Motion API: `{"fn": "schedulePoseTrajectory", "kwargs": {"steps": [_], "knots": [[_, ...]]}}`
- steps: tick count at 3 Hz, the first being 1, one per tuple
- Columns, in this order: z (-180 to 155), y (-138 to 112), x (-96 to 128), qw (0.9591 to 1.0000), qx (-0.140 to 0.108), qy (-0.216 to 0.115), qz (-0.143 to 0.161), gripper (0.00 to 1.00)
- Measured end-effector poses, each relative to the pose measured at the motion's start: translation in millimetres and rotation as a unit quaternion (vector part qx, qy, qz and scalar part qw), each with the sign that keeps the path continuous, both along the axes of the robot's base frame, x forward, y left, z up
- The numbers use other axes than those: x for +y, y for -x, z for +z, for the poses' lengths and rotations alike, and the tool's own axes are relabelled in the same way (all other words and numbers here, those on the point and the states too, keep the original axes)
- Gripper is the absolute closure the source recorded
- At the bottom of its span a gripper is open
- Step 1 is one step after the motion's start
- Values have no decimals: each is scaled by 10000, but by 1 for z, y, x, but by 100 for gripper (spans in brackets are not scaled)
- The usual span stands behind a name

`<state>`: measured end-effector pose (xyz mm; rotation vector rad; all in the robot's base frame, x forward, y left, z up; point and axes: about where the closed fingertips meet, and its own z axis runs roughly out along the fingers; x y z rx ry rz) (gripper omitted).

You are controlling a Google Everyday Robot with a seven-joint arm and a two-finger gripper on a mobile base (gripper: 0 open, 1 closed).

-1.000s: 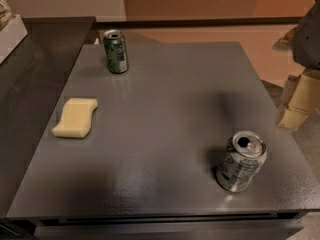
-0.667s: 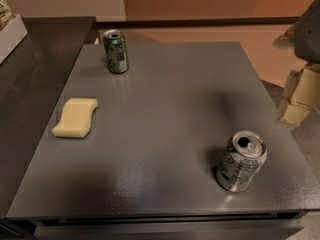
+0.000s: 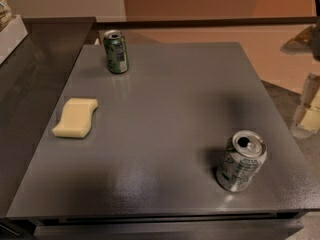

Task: Move 7up can near sponge

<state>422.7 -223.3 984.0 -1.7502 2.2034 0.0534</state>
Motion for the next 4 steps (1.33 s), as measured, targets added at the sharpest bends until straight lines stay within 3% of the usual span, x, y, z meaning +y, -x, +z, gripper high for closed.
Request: {"fn": "schedulePoseTrajectory", "kwargs": {"steps": [2,4], "knots": [[-24,49,7,9984,96,-495,245,0],[-60,79,28,9952,116,-861,452,0]]}}
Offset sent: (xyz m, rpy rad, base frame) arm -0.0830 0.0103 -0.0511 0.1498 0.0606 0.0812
